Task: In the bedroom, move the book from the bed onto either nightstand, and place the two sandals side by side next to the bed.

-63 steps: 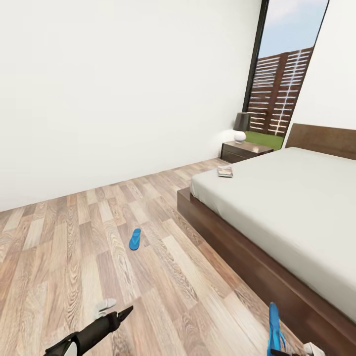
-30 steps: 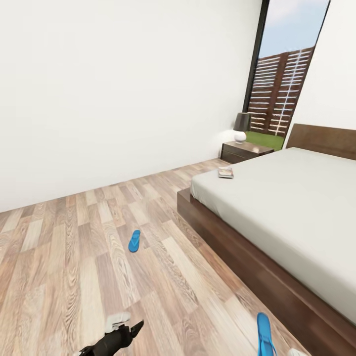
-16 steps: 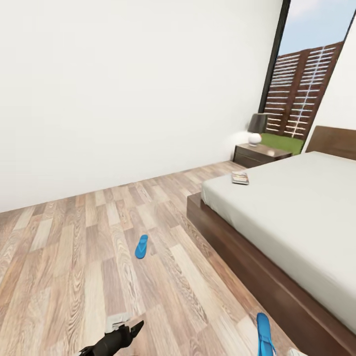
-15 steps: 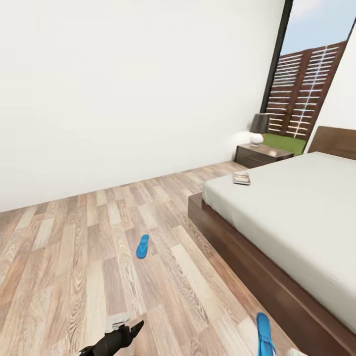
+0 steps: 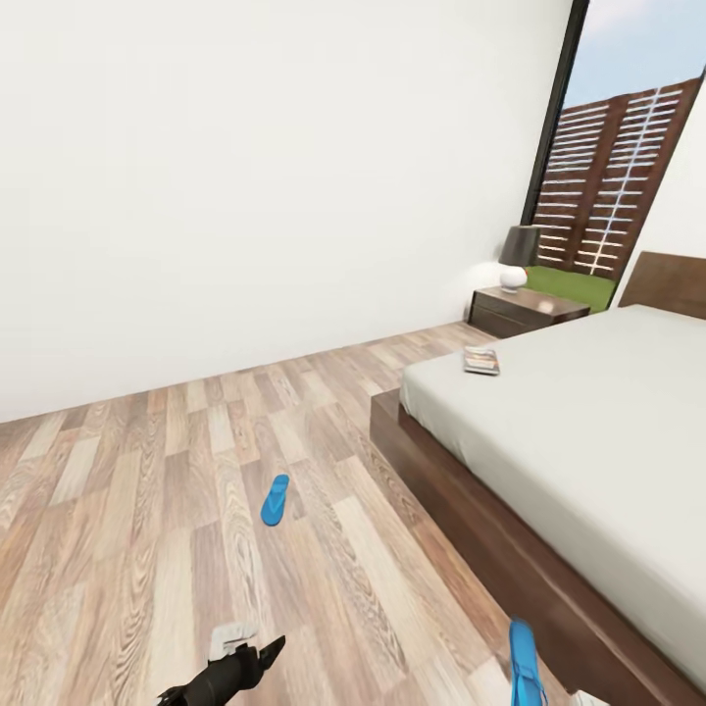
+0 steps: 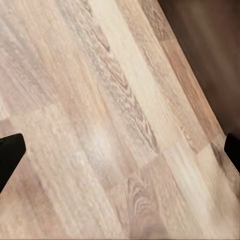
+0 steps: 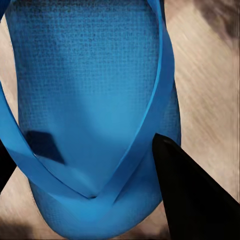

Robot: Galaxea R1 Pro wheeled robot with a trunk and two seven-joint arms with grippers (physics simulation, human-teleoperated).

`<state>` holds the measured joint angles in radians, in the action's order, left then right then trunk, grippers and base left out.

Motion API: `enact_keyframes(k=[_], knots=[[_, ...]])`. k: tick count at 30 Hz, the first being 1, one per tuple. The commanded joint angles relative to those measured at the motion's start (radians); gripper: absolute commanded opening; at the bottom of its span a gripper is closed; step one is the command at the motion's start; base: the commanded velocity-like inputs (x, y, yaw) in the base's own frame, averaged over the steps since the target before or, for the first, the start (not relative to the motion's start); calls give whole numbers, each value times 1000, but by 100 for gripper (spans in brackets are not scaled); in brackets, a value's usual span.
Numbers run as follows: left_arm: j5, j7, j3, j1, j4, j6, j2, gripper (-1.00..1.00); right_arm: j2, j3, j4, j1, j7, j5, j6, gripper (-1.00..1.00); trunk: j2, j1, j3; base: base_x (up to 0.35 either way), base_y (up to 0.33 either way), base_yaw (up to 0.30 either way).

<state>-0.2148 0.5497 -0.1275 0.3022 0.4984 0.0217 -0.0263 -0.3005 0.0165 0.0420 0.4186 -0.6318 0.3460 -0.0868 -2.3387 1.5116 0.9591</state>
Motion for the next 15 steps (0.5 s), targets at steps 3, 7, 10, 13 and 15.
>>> enact_keyframes(k=[3,7,10,13,15], knots=[[-6,6,-4,0,0,2,0,100,0,2,1,0,-2,8,-10,-100,0,0,1,256,-124,0],[-6,6,-6,1,0,3,0,100,0,2,1,0,-2,8,-10,-100,0,0,1,292,-33,0],[-6,6,-6,1,0,3,0,100,0,2,1,0,-2,8,-10,-100,0,0,1,320,-7,0],[-6,6,-6,0,0,3,0,100,0,2,1,0,-2,8,-10,-100,0,0,1,325,-2,0],[-6,6,-6,0,0,3,0,100,0,2,1,0,-2,8,-10,-100,0,0,1,327,-1,0]])
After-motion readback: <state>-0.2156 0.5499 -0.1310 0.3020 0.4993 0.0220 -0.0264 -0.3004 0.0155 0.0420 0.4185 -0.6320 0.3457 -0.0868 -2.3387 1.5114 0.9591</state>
